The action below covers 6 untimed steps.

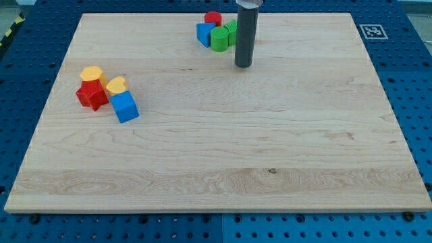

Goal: Push the blue triangle to the bottom of the green circle

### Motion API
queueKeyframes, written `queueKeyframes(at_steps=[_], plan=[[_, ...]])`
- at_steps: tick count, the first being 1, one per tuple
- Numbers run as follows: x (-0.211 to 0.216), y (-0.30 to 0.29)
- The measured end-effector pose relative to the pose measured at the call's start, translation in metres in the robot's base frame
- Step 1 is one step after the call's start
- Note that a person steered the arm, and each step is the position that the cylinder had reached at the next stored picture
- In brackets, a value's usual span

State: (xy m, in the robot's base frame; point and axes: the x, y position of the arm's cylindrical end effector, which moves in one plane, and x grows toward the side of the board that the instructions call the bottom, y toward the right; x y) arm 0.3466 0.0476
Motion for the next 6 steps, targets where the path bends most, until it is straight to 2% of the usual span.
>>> queueKeyframes(at_steps=[2, 3, 5, 6], plan=[[-0.001, -0.007], [-0.001, -0.037], [-0.002, -0.051], [-0.022, -0.086]])
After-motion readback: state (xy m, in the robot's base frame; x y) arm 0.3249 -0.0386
